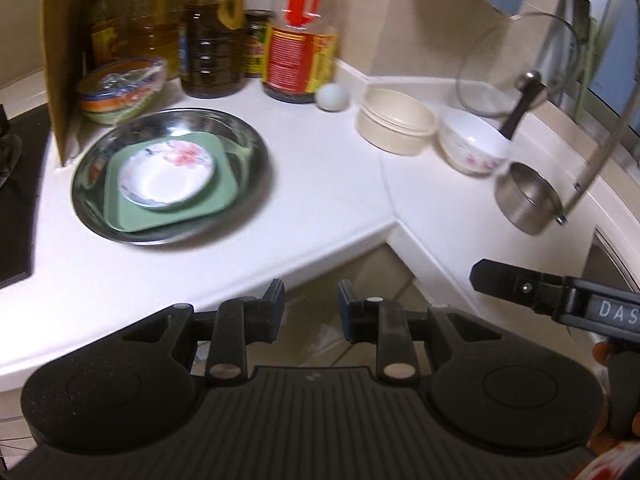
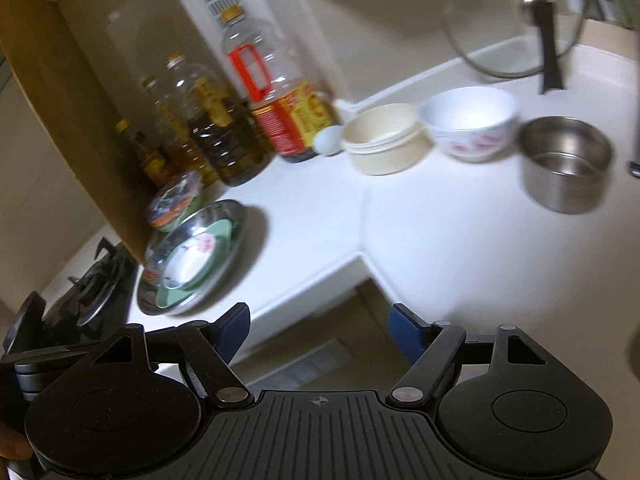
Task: Organize plates and bowls
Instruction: 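Withdraw both grippers from the tray toward the sink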
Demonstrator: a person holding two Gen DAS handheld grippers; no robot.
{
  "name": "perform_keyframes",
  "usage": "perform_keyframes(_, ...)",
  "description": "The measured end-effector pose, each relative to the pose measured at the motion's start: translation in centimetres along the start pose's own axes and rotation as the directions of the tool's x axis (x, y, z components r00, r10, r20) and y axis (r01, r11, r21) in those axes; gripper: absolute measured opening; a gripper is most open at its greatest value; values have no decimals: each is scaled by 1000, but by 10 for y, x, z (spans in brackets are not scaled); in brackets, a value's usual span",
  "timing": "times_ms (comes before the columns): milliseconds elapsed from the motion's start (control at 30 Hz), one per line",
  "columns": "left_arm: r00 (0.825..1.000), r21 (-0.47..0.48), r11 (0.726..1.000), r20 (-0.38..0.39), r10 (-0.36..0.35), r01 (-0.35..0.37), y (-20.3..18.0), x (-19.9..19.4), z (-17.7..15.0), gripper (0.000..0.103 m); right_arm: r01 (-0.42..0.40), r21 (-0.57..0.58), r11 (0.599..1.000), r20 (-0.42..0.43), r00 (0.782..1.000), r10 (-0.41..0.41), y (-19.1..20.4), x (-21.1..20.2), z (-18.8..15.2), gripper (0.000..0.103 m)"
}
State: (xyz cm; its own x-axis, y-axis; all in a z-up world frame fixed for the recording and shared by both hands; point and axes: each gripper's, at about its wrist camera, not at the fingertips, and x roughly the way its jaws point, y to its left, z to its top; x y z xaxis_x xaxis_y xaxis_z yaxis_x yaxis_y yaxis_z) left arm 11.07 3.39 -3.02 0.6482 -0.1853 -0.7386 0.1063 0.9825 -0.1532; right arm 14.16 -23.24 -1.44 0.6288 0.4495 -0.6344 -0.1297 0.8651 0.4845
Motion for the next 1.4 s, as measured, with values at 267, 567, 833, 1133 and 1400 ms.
perform_keyframes(267,999,38,999,-17,-30,30,-27,-4,-16,26,76,17,997,7,997,-76,-23,-33,-15,77)
perform_keyframes(567,999,46,998,-27,-34,35,-43,-10,-29,27,145,30,989,-13,989,-145,-40,-50,-27,77)
perform_keyframes(833,999,57,998,-27,-37,38,-58,-13,-33,30,170,39,985,-16,985,-169,-51,-61,-30,77)
perform_keyframes(1133,999,84,996,-31,-41,44,-75,-14,-33,30,181,53,982,-15,984,-180,-63,-71,-30,77)
perform_keyframes(1400,998,96,994,-43,-39,43,-82,-11,-31,31,183,59,981,-22,983,-182,-68,-72,-28,77)
